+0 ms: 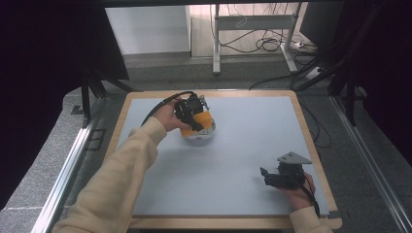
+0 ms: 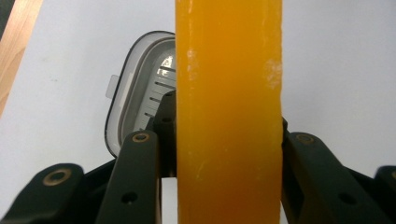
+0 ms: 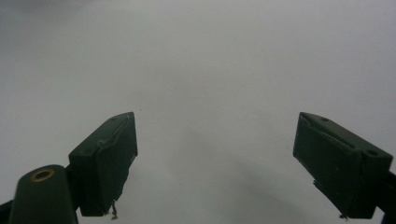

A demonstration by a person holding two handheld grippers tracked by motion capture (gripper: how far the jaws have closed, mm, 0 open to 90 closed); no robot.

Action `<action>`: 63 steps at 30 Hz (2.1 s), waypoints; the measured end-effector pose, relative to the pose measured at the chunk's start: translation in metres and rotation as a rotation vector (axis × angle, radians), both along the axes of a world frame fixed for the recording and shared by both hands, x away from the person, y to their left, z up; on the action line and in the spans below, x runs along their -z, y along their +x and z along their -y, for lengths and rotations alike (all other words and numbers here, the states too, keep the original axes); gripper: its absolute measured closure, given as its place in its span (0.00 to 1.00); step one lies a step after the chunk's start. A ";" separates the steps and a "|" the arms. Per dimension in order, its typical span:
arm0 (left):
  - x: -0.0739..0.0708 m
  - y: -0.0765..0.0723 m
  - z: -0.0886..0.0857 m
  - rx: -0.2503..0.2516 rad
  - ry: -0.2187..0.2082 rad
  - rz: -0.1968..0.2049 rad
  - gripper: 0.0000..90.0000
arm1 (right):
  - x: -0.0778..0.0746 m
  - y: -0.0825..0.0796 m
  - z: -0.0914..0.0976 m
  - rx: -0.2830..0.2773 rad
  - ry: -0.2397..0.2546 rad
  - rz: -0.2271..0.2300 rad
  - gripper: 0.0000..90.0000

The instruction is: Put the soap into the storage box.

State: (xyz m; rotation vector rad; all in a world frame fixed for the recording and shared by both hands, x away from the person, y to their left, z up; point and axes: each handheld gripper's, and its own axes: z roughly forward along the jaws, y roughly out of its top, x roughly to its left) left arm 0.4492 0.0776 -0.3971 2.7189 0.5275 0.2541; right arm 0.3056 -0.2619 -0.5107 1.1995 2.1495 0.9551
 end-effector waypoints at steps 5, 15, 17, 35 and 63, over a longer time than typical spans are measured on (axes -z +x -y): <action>0.003 0.011 0.003 0.009 -0.007 -0.008 0.69 | 0.000 0.000 -0.001 -0.003 -0.007 0.002 0.16; 0.016 0.028 0.002 0.033 -0.005 -0.009 0.69 | 0.001 0.000 0.000 -0.001 -0.007 -0.003 0.16; 0.020 0.032 0.002 0.037 -0.001 -0.015 0.69 | 0.001 0.001 0.000 -0.001 -0.007 -0.003 0.16; 0.037 0.050 0.002 0.056 0.019 -0.038 0.69 | 0.001 0.001 0.001 -0.002 -0.009 -0.004 0.16; 0.048 0.060 0.004 0.045 -0.026 -0.044 0.53 | 0.003 0.003 0.002 -0.001 -0.017 -0.007 0.16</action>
